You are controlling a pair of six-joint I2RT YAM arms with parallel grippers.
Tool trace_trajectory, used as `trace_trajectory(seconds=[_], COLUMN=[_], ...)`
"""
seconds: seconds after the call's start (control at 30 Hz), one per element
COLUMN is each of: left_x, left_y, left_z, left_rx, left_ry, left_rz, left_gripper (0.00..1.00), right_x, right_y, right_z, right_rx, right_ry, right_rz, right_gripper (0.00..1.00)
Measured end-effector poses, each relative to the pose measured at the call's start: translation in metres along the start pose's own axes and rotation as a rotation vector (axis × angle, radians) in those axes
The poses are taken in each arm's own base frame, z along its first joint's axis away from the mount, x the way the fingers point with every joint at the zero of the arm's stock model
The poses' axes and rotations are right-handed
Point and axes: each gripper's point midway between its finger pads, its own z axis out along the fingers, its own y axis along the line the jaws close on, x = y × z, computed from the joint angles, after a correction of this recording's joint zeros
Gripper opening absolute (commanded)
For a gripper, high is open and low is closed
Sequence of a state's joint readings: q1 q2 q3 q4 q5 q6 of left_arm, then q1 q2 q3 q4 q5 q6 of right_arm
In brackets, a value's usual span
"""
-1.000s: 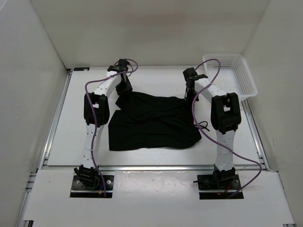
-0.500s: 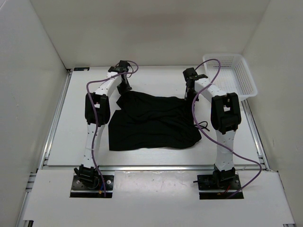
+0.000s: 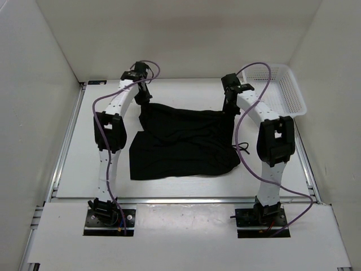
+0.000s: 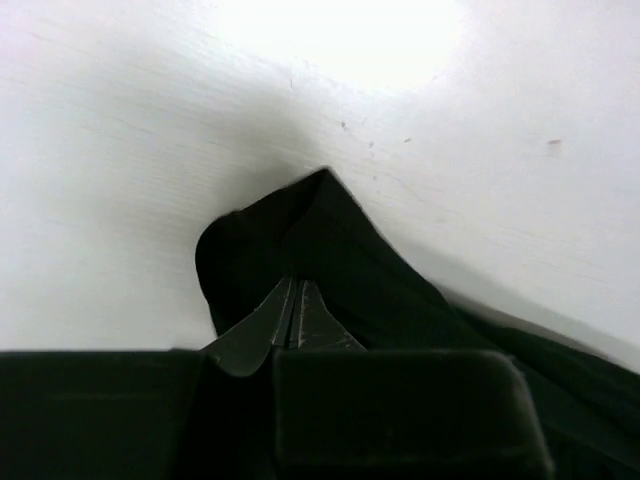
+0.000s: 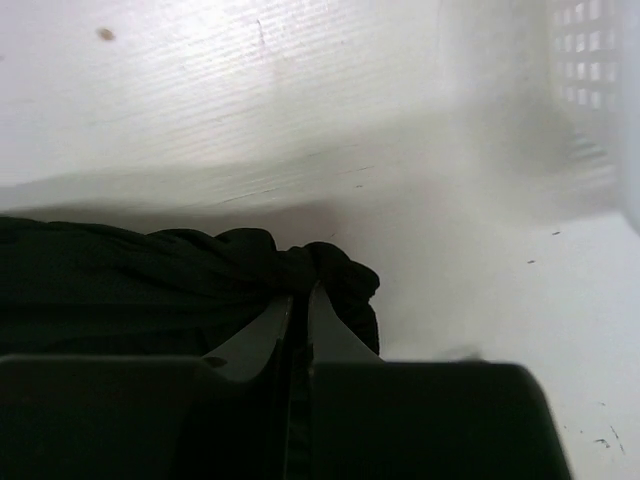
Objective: Fold and stack the shorts
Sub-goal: Flatten the shorts out
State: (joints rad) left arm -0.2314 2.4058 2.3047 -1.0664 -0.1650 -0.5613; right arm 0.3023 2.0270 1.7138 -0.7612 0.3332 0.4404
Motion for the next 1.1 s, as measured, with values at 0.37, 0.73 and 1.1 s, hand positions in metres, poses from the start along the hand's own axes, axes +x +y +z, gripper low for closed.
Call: trace_trajectory(seconds=[0.37, 0.73, 1.1], left_x=[-0.054, -0.059, -0.119], left_y=[0.006, 0.009, 0.004], left_z=[-0.136, -0.176, -0.038], left_rx=[0.142, 0.189, 0.156], left_ry=[-0.218, -0.261, -0.286], left_rz=[-0.028, 0.009, -0.041], left_gripper=[0.10, 0.10, 0.96], right_x=[-0.031, -0.025, -0.099], right_y=[-0.001, -0.002, 0.035], right_z=[-0.081, -0.106, -0.031], right_rx=[-0.085, -0.098, -0.051], right_ry=[-0.171, -0.209, -0.269], right_rz=[0.031, 0.017, 0.027], right_gripper=[0.00, 0.00, 0.95])
